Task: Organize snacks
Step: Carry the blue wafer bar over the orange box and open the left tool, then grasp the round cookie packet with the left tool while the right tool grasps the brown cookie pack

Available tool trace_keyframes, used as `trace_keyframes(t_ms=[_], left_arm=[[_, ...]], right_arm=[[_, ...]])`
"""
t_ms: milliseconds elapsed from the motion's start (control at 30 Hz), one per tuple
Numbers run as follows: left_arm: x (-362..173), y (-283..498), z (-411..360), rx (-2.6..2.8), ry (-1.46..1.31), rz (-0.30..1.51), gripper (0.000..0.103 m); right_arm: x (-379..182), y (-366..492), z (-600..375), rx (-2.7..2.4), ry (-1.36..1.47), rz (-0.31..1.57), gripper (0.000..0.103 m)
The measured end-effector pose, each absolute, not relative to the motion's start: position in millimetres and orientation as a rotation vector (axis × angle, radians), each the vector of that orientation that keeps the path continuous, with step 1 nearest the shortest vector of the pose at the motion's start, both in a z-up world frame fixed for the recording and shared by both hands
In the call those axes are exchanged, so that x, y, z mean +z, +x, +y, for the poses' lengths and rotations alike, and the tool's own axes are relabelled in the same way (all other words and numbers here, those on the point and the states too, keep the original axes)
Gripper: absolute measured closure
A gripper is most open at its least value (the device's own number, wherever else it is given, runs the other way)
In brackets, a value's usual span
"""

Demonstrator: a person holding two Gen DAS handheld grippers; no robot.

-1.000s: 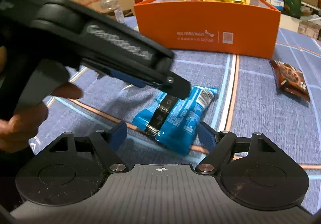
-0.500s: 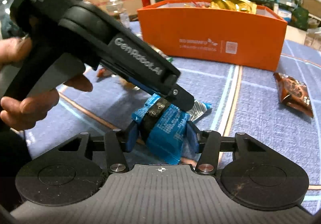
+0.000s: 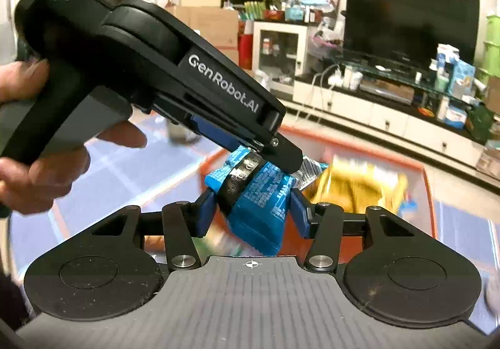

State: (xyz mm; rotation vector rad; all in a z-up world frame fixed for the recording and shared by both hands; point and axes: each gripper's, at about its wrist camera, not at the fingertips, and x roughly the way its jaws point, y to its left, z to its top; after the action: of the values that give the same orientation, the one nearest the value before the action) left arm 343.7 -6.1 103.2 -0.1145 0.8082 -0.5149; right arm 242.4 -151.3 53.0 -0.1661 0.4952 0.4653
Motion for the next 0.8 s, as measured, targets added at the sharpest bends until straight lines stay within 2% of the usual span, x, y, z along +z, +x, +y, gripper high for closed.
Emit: trace_keyframes(t_ms=[67,167,300,500,533,800], left_arm=[[101,367,-9,-0.489,-0.086,0.812,0.054],[94,386,-12,-0.411,-0.008,0.786,0.033],[100,376,1,-0.369,0.039,0.746,0.033],[94,303,22,-0.432,0.011,0.690,0.029],[87,289,22,-0.440,0.005,0.698,0.029],[11,206,16,-0.408,0.028,0.839,0.029]], right_arm=[[53,274,-148,0.474,-0.147,0.512,0.065],[42,312,-141,0.489,-0.138,0.536,0.061],[44,323,-144,0.490,-0.073,0.517,0.057],[52,237,-189,0.446,-0.033,0.401,0.028],[47,220,-196,0.428,-0.032,0.406,0.025],[-26,125,-259,0.257,-0.015,0.562,0.025]])
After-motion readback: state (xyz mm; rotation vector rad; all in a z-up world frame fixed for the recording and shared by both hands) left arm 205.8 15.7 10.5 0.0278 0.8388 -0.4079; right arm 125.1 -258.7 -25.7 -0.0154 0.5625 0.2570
